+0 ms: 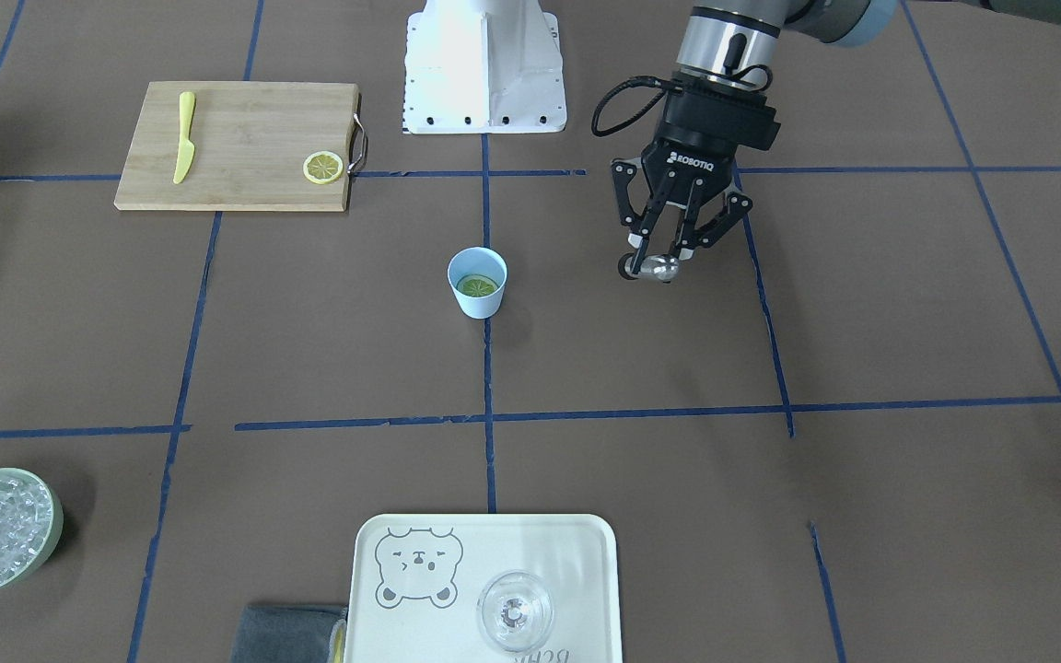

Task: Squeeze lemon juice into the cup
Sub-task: 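Lift the muddler out of the cup and carry it back with the left gripper, then set the muddler upright on the table and open the left gripper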

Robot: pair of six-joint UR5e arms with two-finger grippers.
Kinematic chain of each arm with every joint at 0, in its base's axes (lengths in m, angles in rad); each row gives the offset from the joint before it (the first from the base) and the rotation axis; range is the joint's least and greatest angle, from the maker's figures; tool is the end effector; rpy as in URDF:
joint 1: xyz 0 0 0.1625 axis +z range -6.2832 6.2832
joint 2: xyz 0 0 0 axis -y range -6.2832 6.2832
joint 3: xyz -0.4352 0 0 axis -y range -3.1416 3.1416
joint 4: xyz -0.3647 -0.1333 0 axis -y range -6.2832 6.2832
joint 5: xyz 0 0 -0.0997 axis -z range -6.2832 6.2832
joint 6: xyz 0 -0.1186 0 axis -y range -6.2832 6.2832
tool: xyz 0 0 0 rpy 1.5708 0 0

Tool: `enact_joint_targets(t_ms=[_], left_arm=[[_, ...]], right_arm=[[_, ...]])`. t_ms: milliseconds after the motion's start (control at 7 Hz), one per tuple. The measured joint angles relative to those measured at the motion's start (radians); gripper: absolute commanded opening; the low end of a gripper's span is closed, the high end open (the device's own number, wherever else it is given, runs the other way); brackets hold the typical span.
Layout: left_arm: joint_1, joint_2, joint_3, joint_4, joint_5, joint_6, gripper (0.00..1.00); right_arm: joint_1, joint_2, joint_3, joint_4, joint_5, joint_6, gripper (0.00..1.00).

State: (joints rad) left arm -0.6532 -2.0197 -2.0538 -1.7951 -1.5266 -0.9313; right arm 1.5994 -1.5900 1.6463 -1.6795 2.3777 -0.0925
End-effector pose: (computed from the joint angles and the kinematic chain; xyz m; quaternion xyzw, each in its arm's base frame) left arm 0.3565 -0.4473 0.2183 0.3438 0.4250 -0.0178 0.8372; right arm 0.0605 -0.4495 0.6642 -0.0003 -0.3932 -0.0191 0.9193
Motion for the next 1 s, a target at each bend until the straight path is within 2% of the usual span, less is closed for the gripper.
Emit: enact_joint_targets(t_ms=[286,571,1000], left_arm=[[-0.067,0.001,-0.037,0.228,-0.192,-0.004,0.00],[-0.138,0.005,-0.033,0.416,-0.374,-0.008,0.00],[-0.157,0.023,-0.010,0.604,-0.536,-0.002,0.00]], right_arm=[[0.000,-0.001,0.005,0.001,0.010,-0.001,1.00],[0.000,-0.001,0.005,0.000,0.035,-0.001,1.00],[0.000,-0.004,0.009,0.000,0.060,0.004,1.00]])
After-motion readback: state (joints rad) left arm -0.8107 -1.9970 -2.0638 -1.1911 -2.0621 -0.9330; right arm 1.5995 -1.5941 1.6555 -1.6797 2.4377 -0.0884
